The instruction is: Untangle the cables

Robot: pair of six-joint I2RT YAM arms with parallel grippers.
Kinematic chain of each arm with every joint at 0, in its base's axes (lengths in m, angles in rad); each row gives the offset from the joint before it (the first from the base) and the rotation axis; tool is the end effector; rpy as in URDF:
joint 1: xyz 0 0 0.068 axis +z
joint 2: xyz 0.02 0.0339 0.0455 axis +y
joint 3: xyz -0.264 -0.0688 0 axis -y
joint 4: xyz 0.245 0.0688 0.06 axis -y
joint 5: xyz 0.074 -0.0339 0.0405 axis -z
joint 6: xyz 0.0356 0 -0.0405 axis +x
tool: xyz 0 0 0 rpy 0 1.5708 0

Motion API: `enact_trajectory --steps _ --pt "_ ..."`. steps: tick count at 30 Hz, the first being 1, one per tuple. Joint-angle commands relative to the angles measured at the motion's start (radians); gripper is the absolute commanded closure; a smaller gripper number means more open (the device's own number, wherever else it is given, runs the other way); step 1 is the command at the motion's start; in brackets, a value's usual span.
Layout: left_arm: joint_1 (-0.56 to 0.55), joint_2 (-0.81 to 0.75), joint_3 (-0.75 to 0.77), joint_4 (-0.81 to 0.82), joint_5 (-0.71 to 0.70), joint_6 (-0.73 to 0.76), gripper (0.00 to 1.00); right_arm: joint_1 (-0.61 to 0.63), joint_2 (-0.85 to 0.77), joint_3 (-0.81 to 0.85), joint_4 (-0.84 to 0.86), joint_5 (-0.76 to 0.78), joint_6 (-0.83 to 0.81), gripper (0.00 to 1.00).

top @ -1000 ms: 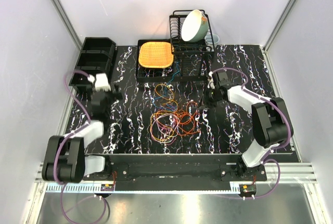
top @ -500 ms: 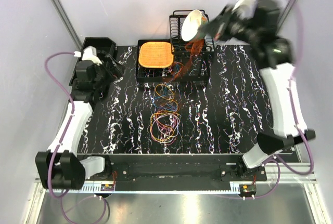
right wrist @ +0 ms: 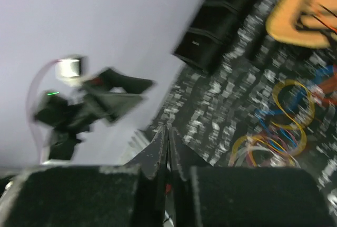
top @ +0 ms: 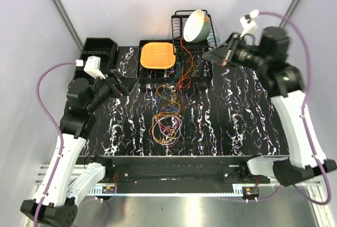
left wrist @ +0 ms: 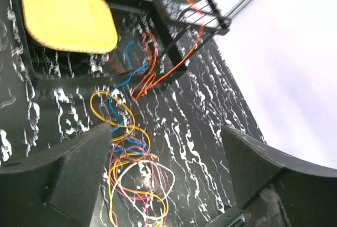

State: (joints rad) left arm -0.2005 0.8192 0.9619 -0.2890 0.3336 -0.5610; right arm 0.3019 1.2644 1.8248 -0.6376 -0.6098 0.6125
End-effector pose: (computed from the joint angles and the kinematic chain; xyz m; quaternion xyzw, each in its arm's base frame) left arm 0.1743 -0.0473 0.3849 -0.0271 0.7538 -0.3562 0.5516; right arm 0.2029 0.0845 0.5383 -0.0932 0.7231 0.4837 0.4842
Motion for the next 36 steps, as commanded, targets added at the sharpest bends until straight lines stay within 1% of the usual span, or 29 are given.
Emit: enact_trajectory --steps 1,2,3,4,5,6,7,8,9,10,11,12,14,15,17,18,19,20,21,22,24,25,29,32,33,36 --pt "-0.022 0.015 -0.034 0.056 0.035 0.030 0.12 0.003 -0.037 -0.200 -0.002 0.154 0.003 0.81" --pt "-0.037 0.033 -0.043 0.060 0.025 0.035 0.11 0.003 -0.043 -0.237 -0.011 0.189 0.000 0.65" --pt "-0.060 0.044 -0.052 0.062 -0.023 0.058 0.11 0.002 -0.042 -0.302 -0.014 0.244 -0.006 0.56" --pt "-0.118 0.058 -0.054 0.068 -0.050 0.073 0.11 0.003 -0.040 -0.336 -0.016 0.271 -0.003 0.46" --pt "-0.152 0.101 -0.051 0.074 -0.080 0.091 0.11 0.003 -0.037 -0.370 -0.008 0.295 0.004 0.32" --pt "-0.189 0.124 -0.043 0.089 -0.146 0.125 0.11 0.003 -0.030 -0.428 0.002 0.318 0.007 0.29" --pt "-0.258 0.158 -0.034 0.100 -0.177 0.142 0.11 0.002 -0.023 -0.458 0.028 0.329 0.013 0.25" --pt "-0.290 0.188 -0.014 0.112 -0.204 0.162 0.10 0.003 -0.022 -0.484 0.044 0.343 0.018 0.23" --pt "-0.318 0.260 -0.003 0.143 -0.250 0.203 0.10 0.003 -0.025 -0.537 0.059 0.373 0.030 0.20" --pt "-0.359 0.297 0.007 0.157 -0.263 0.225 0.10 0.003 -0.029 -0.564 0.090 0.393 0.035 0.18" --pt "-0.373 0.335 0.041 0.166 -0.269 0.246 0.11 0.003 -0.034 -0.590 0.099 0.445 0.050 0.16" --pt "-0.387 0.425 0.060 0.174 -0.281 0.278 0.11 0.003 -0.046 -0.639 0.105 0.473 0.056 0.13" --pt "-0.412 0.521 0.125 0.172 -0.300 0.299 0.13 0.003 -0.060 -0.695 0.134 0.549 0.081 0.11" --pt "-0.418 0.605 0.148 0.169 -0.312 0.305 0.14 0.003 -0.075 -0.752 0.145 0.573 0.092 0.11" --pt "-0.436 0.693 0.213 0.172 -0.332 0.305 0.14 0.003 -0.088 -0.809 0.185 0.635 0.133 0.10" --pt "-0.444 0.730 0.233 0.191 -0.358 0.305 0.15 0.003 -0.102 -0.872 0.202 0.656 0.148 0.11" --pt "-0.459 0.811 0.254 0.194 -0.367 0.311 0.16 0.003 -0.109 -0.904 0.235 0.674 0.162 0.11" --pt "-0.468 0.846 0.306 0.192 -0.383 0.317 0.16 0.003 -0.117 -0.935 0.257 0.705 0.186 0.11" --pt "-0.474 0.888 0.333 0.192 -0.430 0.331 0.16 0.002 -0.135 -1.000 0.282 0.714 0.202 0.11" --pt "-0.488 0.952 0.357 0.192 -0.451 0.338 0.17 0.003 -0.143 -1.033 0.336 0.722 0.211 0.12" --pt "-0.491 1.017 0.426 0.191 -0.484 0.352 0.18 0.003 -0.163 -1.129 0.421 0.711 0.228 0.13" --pt "-0.493 1.075 0.449 0.191 -0.492 0.358 0.19 0.003 -0.166 -1.151 0.471 0.708 0.224 0.13" --pt "-0.493 1.199 0.566 0.186 -0.536 0.395 0.25 0.003 -0.140 -1.228 0.564 0.687 0.193 0.14" --pt "-0.496 1.274 0.633 0.148 -0.531 0.412 0.26 0.003 -0.099 -1.265 0.674 0.653 0.175 0.15" --pt "-0.502 1.282 0.646 0.139 -0.533 0.412 0.26 0.003 -0.086 -1.286 0.712 0.648 0.174 0.15" --pt "-0.519 1.295 0.650 0.137 -0.533 0.406 0.26 0.002 -0.066 -1.293 0.745 0.621 0.165 0.16"
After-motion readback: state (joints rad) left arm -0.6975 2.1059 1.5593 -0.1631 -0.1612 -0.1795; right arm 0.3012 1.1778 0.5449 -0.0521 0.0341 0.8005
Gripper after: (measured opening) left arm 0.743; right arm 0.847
